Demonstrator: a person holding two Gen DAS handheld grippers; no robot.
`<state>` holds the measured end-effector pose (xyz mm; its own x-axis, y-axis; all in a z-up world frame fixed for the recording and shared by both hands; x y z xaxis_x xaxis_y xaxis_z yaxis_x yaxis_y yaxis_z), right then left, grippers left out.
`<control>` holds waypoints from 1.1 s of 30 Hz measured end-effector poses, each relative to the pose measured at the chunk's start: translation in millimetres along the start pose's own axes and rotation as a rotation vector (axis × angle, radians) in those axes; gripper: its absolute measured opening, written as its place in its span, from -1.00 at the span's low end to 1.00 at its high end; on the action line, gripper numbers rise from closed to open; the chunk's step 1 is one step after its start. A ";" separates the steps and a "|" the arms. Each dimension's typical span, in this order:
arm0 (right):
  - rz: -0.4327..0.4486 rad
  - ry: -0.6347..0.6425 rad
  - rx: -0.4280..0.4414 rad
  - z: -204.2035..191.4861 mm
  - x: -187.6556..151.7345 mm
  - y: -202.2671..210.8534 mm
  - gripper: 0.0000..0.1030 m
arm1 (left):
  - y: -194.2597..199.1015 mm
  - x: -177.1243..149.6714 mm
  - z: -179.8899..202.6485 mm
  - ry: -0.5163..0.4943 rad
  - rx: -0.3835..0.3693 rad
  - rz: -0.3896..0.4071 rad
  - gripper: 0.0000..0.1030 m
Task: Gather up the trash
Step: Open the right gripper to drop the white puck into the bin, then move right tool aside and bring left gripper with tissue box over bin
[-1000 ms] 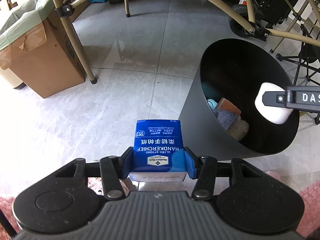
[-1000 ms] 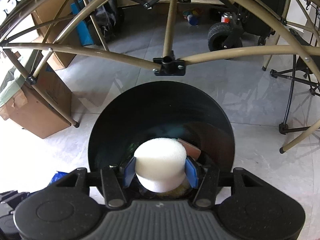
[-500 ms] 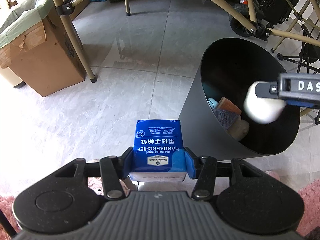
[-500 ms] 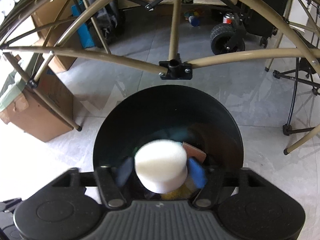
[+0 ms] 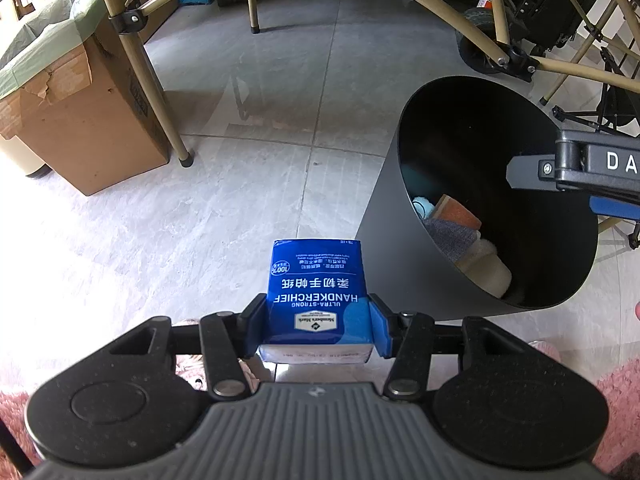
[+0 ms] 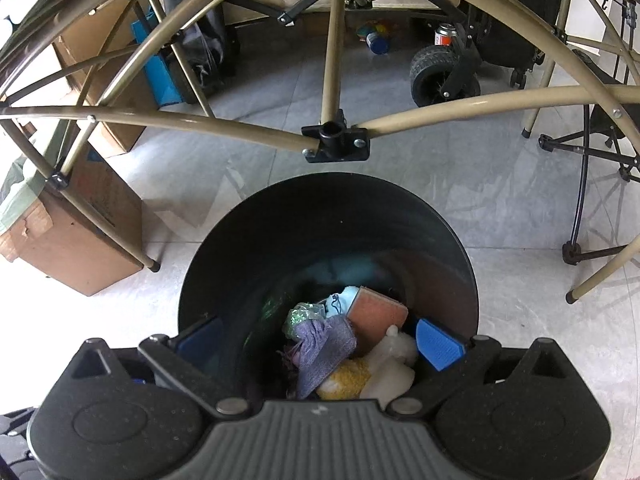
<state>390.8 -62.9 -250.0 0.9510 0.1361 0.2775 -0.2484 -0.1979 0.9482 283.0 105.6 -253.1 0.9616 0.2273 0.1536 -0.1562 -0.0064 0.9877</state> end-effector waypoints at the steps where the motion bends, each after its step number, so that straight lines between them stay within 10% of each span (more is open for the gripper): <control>1: 0.001 0.003 -0.001 -0.2 -0.3 0.1 1.00 | 0.9 -0.1 0.2 0.000 -0.001 0.002 0.01; 33: 0.174 -0.184 -0.013 104.6 -28.1 73.0 1.00 | 69.9 27.4 103.1 -0.148 -0.036 0.178 0.02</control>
<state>365.3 -182.7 -204.7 0.9110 -0.0780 0.4050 -0.4124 -0.1898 0.8910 321.7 11.0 -176.8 0.9404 0.0808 0.3303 -0.3315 0.0017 0.9435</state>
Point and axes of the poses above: each gripper's, at about its wrist camera, not at the fingertips, and y roughly against the way its jaws point, z to its right, x to its top, the point moved 5 cm from there along -y, roughly the way its jaws point, and after that the axes turned 10 degrees about -z, right-handed, at the moved point
